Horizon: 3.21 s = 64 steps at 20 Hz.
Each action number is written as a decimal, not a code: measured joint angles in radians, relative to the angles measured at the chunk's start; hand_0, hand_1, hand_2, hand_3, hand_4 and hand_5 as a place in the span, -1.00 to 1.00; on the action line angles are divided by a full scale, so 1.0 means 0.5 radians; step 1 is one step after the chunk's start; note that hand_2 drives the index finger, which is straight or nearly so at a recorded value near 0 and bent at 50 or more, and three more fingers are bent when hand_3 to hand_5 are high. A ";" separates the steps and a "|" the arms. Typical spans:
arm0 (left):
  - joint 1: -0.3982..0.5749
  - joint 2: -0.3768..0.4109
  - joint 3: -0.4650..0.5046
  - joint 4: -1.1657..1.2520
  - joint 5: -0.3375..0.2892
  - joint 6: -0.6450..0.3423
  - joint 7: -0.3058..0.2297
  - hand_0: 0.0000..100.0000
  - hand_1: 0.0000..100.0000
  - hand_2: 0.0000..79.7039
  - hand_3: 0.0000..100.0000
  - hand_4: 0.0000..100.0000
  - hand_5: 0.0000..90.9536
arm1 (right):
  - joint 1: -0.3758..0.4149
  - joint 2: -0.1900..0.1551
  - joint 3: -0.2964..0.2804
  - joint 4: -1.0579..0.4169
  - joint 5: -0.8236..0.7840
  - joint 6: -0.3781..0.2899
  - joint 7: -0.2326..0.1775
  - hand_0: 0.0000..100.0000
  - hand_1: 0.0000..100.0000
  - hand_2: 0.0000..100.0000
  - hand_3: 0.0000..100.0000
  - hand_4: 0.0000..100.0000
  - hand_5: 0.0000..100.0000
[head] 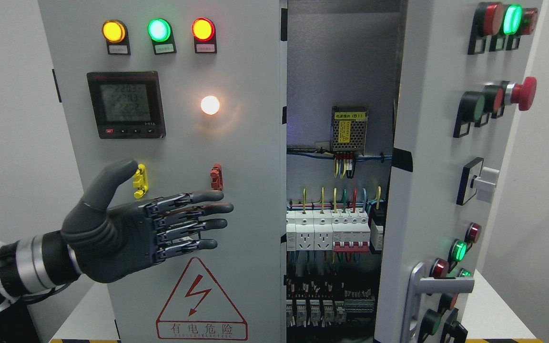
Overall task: Open door with both hands
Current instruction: 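Raise the left hand and reach into the gap behind the door, then push the door edge with the left hand, swinging it farther open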
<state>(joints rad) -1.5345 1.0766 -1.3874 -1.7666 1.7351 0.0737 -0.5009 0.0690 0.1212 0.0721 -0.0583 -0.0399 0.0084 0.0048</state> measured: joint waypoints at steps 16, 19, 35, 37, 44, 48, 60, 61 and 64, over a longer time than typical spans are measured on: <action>-0.126 -0.566 -0.036 0.157 0.073 -0.014 -0.016 -1.00 -1.00 -1.00 -1.00 -0.94 -1.00 | 0.000 0.000 0.000 0.000 0.000 0.000 0.000 -0.78 -1.00 -1.00 -1.00 -1.00 -1.00; -0.131 -0.676 -0.006 0.185 0.082 -0.023 -0.021 -1.00 -1.00 -1.00 -1.00 -0.94 -1.00 | 0.000 0.000 0.000 0.000 0.000 0.000 0.000 -0.78 -1.00 -1.00 -1.00 -1.00 -1.00; -0.129 -1.130 0.177 0.269 0.095 0.057 0.088 -1.00 -1.00 -1.00 -1.00 -0.94 -1.00 | 0.000 0.000 0.000 0.000 0.000 0.000 0.000 -0.78 -1.00 -1.00 -1.00 -1.00 -1.00; -0.127 -1.172 0.188 0.274 0.091 0.057 0.092 -1.00 -1.00 -1.00 -1.00 -0.94 -1.00 | 0.000 0.000 0.000 0.000 0.000 0.000 0.000 -0.78 -1.00 -1.00 -1.00 -1.00 -1.00; -0.123 -1.343 0.214 0.287 0.055 0.057 0.251 -1.00 -1.00 -1.00 -1.00 -0.94 -1.00 | 0.000 0.000 0.000 0.000 0.000 0.000 0.000 -0.78 -1.00 -1.00 -1.00 -1.00 -1.00; -0.122 -1.462 0.222 0.305 0.040 0.058 0.389 -1.00 -1.00 -1.00 -1.00 -0.94 -1.00 | 0.000 0.000 0.000 0.000 0.000 0.000 0.000 -0.78 -1.00 -1.00 -1.00 -1.00 -1.00; -0.091 -1.831 0.235 0.369 -0.064 0.036 0.680 -1.00 -1.00 -1.00 -1.00 -0.94 -1.00 | 0.000 0.000 0.000 0.000 0.000 0.000 0.000 -0.78 -1.00 -1.00 -1.00 -1.00 -1.00; -0.087 -1.860 0.235 0.380 -0.075 0.036 0.690 -1.00 -1.00 -1.00 -1.00 -0.94 -1.00 | 0.000 0.000 0.000 0.000 0.000 0.000 0.000 -0.78 -1.00 -1.00 -1.00 -1.00 -1.00; -0.076 -1.934 0.237 0.413 -0.097 0.035 0.706 -1.00 -1.00 -1.00 -1.00 -0.94 -1.00 | 0.000 0.000 0.000 0.000 0.000 0.000 0.000 -0.78 -1.00 -1.00 -1.00 -1.00 -1.00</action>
<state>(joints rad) -1.5727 0.1096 -1.2691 -1.5604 1.6866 0.0911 -0.1480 0.0690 0.1212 0.0721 -0.0583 -0.0399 0.0084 0.0048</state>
